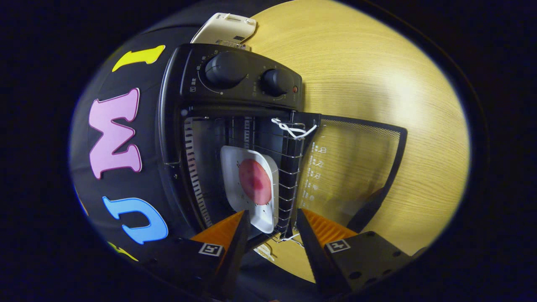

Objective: Open the toaster oven, put the food inside, and close the toaster oven door.

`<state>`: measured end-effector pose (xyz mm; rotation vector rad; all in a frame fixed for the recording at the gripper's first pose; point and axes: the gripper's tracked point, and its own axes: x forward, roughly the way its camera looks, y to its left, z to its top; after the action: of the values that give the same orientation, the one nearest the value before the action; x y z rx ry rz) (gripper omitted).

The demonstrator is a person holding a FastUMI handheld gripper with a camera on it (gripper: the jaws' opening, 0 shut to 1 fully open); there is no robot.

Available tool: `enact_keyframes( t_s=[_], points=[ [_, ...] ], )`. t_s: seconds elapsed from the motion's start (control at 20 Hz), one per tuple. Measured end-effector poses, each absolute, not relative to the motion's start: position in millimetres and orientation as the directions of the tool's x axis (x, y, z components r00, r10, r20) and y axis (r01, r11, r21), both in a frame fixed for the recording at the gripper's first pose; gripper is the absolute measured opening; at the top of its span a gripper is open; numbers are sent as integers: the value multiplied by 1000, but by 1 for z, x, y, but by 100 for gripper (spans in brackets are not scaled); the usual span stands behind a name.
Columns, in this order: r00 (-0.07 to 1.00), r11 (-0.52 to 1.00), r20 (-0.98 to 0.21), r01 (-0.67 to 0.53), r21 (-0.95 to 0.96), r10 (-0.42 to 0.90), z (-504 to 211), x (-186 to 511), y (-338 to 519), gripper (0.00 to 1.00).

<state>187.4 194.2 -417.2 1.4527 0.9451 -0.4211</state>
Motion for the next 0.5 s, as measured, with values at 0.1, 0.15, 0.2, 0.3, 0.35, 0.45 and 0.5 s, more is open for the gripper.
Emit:
enact_keyframes(
  t_s=[0.1, 0.15, 0.2, 0.3, 0.35, 0.45, 0.5],
  points=[
    [539, 193, -770, 761, 619, 342, -414, 165, 200, 90],
    [509, 246, -779, 754, 608, 366, -411, 153, 205, 98],
    [485, 311, -781, 729, 610, 393, -404, 141, 209, 99],
    [477, 424, -770, 646, 634, 424, -388, 124, 213, 99],
    [467, 485, -774, 603, 633, 428, -383, 113, 213, 99],
    [439, 630, -801, 500, 594, 407, -383, 89, 207, 99],
    [429, 708, -821, 439, 554, 377, -387, 78, 199, 99]
  ],
)
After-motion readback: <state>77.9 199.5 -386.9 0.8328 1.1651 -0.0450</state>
